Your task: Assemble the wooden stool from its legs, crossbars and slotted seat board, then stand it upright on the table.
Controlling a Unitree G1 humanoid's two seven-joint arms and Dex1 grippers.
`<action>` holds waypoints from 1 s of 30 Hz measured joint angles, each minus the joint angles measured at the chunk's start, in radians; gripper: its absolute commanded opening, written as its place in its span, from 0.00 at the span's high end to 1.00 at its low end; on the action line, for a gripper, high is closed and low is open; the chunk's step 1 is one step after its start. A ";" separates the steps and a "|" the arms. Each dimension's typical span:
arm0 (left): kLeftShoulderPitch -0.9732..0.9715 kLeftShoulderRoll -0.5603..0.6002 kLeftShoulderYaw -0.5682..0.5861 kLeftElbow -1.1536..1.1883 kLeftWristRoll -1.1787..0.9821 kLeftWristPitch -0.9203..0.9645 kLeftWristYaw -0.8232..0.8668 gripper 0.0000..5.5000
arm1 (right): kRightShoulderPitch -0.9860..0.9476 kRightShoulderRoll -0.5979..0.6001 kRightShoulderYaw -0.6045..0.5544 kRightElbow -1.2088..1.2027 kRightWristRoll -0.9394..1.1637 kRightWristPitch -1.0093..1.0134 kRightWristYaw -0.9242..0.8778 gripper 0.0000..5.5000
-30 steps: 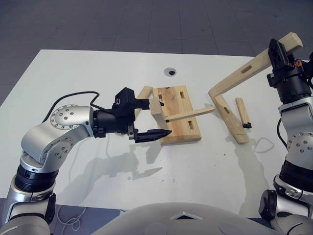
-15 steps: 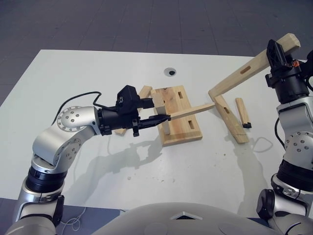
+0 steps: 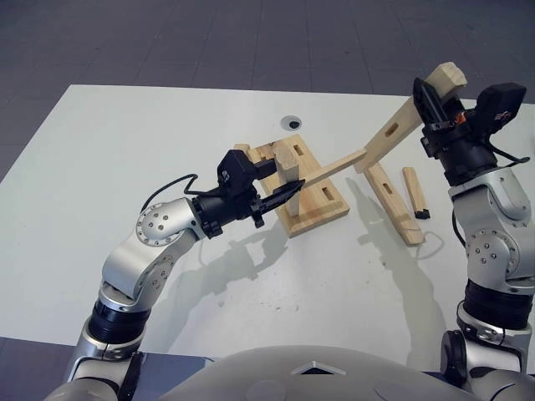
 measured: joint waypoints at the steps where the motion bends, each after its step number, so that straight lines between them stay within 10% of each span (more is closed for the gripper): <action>1: 0.002 -0.001 -0.002 0.000 0.001 -0.001 0.002 0.61 | 0.014 0.003 0.009 -0.007 -0.011 -0.007 0.006 0.81; 30: 0.016 -0.090 -0.042 0.003 0.086 -0.017 0.066 0.61 | 0.043 0.076 0.150 -0.040 -0.257 -0.089 0.045 0.81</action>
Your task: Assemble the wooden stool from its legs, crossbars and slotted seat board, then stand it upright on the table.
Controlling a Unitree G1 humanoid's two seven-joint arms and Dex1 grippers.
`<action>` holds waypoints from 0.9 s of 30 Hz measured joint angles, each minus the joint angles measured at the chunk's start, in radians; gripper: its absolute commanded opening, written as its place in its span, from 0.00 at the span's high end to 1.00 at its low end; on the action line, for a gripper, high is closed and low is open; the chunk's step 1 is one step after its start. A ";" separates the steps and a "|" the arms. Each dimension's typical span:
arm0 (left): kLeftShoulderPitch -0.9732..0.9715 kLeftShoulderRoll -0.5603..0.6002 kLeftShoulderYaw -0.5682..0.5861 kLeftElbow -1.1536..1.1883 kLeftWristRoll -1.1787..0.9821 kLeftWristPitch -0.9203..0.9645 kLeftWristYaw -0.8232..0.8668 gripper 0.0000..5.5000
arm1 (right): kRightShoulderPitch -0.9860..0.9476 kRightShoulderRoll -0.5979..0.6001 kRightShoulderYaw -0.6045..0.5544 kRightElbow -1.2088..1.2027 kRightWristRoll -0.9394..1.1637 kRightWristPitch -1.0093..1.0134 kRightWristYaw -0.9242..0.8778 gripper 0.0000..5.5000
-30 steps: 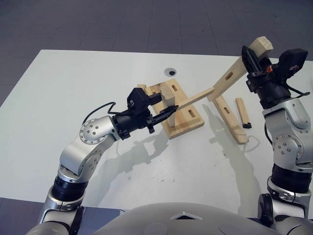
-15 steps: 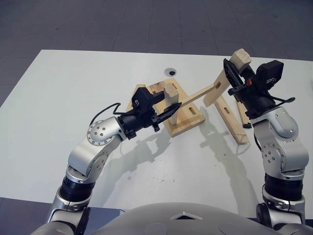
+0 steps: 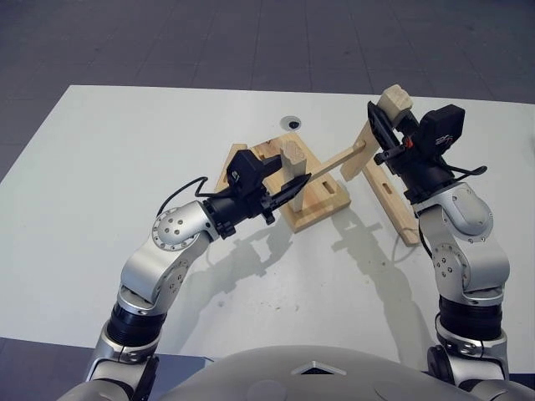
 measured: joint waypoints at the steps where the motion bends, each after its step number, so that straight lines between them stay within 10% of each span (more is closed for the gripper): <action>1: 0.002 0.000 -0.001 -0.001 0.001 -0.002 0.001 0.61 | 0.000 0.000 -0.001 0.000 0.000 0.000 0.001 0.81; 27: 0.027 0.007 -0.010 -0.002 0.015 -0.043 -0.003 0.61 | -0.073 -0.027 -0.122 -0.020 0.243 0.256 0.065 0.81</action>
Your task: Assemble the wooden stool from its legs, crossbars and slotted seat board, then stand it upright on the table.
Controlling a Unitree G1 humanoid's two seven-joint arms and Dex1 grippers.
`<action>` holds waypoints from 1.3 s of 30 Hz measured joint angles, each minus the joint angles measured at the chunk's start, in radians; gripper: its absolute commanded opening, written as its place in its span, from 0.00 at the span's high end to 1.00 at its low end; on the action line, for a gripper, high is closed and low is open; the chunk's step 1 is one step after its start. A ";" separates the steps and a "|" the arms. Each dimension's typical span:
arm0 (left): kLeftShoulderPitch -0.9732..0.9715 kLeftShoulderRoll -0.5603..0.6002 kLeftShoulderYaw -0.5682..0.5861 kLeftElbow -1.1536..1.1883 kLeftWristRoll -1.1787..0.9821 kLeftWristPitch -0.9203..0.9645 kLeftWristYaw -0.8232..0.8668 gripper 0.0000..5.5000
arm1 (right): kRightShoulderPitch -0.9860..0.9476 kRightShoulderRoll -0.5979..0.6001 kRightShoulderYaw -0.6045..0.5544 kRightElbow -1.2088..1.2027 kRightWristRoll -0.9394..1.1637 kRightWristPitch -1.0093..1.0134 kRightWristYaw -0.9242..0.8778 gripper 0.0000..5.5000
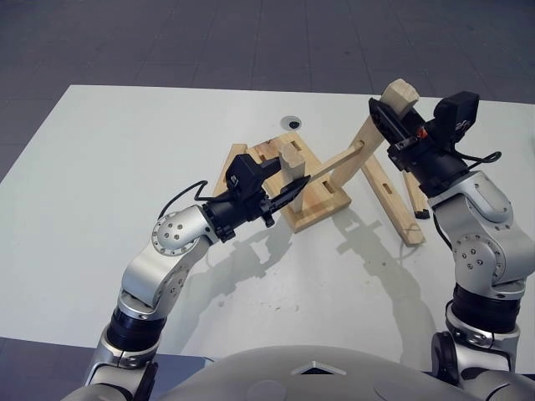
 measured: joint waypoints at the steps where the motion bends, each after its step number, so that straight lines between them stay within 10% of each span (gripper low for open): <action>1: 0.000 0.001 -0.001 0.001 0.001 -0.001 0.000 0.61 | 0.000 0.000 -0.006 0.000 0.007 0.010 0.000 0.81; 39: -0.003 0.010 -0.012 0.022 0.061 -0.043 -0.011 0.62 | -0.063 0.054 -0.081 0.033 0.245 0.250 -0.227 0.81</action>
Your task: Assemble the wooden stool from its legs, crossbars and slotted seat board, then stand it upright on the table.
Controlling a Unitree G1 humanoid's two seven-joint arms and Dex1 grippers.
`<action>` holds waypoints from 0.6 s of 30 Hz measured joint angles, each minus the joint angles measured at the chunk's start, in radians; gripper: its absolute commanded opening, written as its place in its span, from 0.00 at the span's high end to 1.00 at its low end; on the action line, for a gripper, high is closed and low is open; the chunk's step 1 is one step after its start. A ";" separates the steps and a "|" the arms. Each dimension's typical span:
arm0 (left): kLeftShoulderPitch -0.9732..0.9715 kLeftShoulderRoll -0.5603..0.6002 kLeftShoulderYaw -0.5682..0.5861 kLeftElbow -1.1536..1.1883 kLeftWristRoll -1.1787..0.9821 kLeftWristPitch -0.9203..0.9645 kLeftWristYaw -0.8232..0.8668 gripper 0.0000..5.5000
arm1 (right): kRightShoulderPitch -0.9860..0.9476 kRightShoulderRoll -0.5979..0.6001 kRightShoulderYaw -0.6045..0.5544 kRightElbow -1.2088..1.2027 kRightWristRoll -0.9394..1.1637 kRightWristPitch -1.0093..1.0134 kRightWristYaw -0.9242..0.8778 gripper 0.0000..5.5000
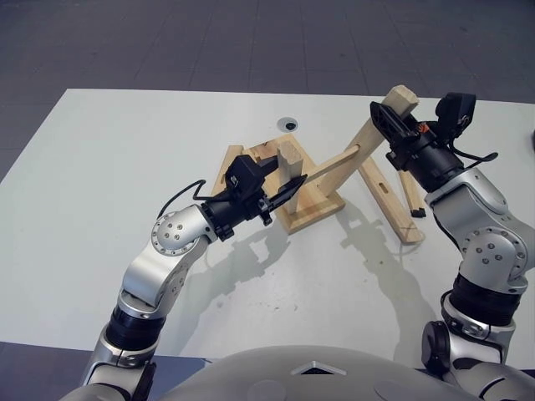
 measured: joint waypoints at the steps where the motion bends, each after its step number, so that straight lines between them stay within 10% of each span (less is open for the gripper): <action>1: 0.000 0.000 -0.001 0.001 0.004 -0.001 0.000 0.62 | -0.003 -0.009 0.004 0.003 0.000 0.002 0.001 0.81; 18: 0.018 0.005 -0.002 0.012 0.013 -0.027 -0.003 0.62 | -0.014 -0.164 0.103 0.015 -0.049 0.016 0.041 0.81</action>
